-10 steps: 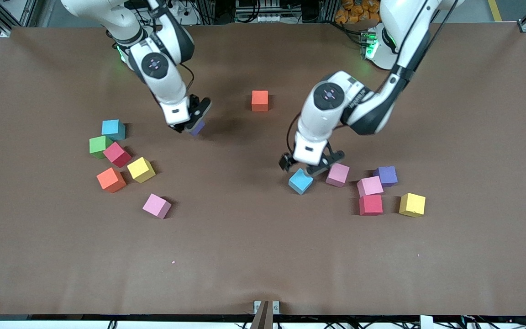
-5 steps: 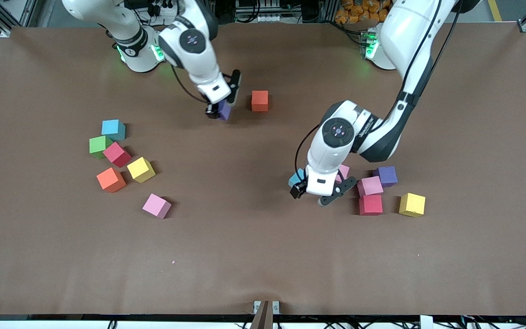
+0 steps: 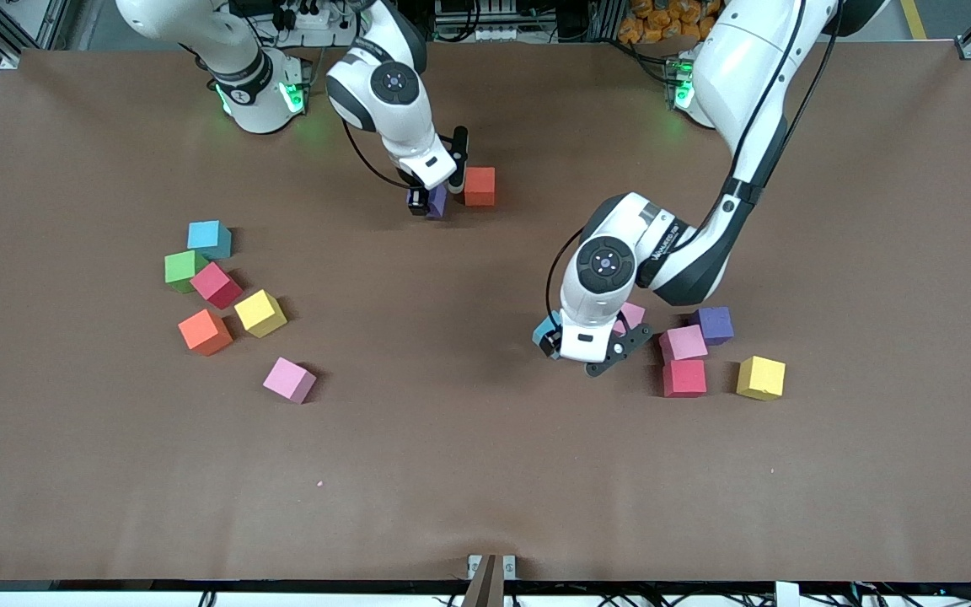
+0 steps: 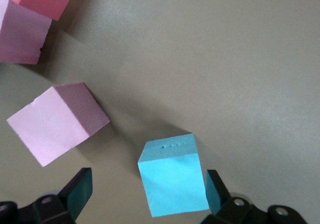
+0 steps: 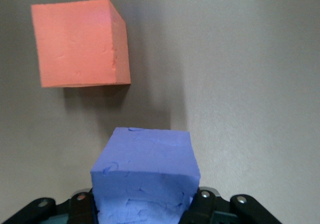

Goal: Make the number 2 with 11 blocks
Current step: 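Grasp the cyan cube with the left gripper while the right gripper lowers the blue cube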

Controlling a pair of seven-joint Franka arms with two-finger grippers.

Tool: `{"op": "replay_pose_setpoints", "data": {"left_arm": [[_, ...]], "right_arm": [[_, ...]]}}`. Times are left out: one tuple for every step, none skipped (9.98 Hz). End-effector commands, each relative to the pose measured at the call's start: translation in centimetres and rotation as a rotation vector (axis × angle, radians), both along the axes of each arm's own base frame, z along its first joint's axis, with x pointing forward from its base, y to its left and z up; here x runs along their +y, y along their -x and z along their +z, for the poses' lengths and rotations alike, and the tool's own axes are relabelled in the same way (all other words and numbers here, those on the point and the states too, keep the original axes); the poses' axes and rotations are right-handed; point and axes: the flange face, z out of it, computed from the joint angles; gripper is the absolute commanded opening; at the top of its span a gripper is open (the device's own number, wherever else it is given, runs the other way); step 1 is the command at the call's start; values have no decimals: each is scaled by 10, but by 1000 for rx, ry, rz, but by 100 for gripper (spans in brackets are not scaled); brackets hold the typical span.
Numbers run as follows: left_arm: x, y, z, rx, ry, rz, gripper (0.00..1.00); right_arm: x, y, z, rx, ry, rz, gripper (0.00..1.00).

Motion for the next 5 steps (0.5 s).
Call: {"op": "replay_pose_setpoints", "data": {"left_arm": [[-3, 3, 3, 29, 6, 37, 100], [-3, 3, 0, 33, 6, 43, 100], [-4, 3, -3, 43, 19, 55, 100], [-4, 4, -10, 63, 35, 73, 100], [-6, 6, -15, 73, 43, 78, 100]], "right_arm": [[22, 9, -7, -3, -17, 38, 26], [29, 16, -8, -3, -19, 56, 26], [35, 22, -8, -4, -20, 72, 25], [38, 28, -12, 1, -14, 70, 25], [40, 30, -16, 4, -10, 75, 25]]}}
